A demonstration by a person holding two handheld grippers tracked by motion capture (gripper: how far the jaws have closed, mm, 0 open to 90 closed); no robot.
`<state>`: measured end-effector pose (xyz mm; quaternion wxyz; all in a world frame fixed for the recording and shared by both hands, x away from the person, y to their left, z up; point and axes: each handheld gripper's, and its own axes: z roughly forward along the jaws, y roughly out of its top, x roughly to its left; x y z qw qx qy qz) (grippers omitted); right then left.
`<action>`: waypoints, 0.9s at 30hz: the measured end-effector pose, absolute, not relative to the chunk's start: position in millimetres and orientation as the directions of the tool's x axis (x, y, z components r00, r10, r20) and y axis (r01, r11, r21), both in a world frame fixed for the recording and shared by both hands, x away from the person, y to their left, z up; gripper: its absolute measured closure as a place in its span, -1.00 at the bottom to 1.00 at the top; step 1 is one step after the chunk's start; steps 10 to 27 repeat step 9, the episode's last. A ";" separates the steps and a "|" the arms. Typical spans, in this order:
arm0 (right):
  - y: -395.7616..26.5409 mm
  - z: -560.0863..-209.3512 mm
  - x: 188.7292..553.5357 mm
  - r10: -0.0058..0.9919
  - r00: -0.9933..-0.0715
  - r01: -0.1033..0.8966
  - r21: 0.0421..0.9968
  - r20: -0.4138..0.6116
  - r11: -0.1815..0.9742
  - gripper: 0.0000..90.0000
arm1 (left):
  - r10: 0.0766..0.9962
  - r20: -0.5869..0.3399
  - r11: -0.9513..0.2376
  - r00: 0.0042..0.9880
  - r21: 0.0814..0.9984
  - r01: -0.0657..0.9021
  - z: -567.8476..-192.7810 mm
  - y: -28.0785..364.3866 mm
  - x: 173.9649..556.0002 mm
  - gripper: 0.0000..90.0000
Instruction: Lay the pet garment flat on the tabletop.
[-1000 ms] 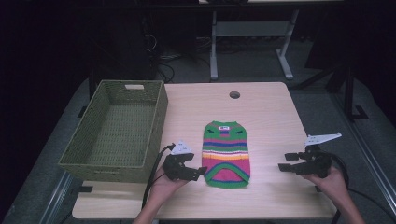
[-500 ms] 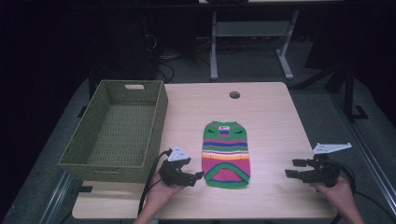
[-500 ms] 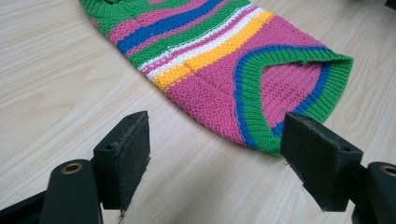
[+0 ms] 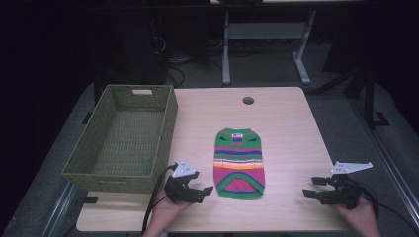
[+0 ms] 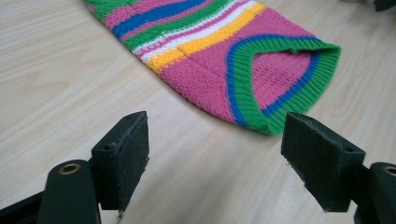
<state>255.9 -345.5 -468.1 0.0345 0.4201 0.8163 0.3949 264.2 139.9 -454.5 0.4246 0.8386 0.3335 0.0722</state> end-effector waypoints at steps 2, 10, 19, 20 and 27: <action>-341.8 -468.6 252.2 0.716 -0.647 0.653 0.676 0.262 0.343 -0.41 | 0.618 -0.150 -0.434 0.772 0.754 0.493 -455.0 140.9 259.2 -0.49; -330.2 -463.7 230.8 0.769 -0.597 0.617 0.743 0.228 0.259 -0.41 | 0.607 -0.138 -0.469 0.783 0.733 0.493 -461.7 146.7 247.0 -0.51; -330.2 -463.7 230.8 0.769 -0.597 0.617 0.743 0.228 0.259 -0.41 | 0.607 -0.138 -0.469 0.783 0.733 0.493 -461.7 146.7 247.0 -0.51; -330.2 -463.7 230.8 0.769 -0.597 0.617 0.743 0.228 0.259 -0.41 | 0.607 -0.138 -0.469 0.783 0.733 0.493 -461.7 146.7 247.0 -0.51; -330.2 -463.7 230.8 0.769 -0.597 0.617 0.743 0.228 0.259 -0.41 | 0.607 -0.138 -0.469 0.783 0.733 0.493 -461.7 146.7 247.0 -0.51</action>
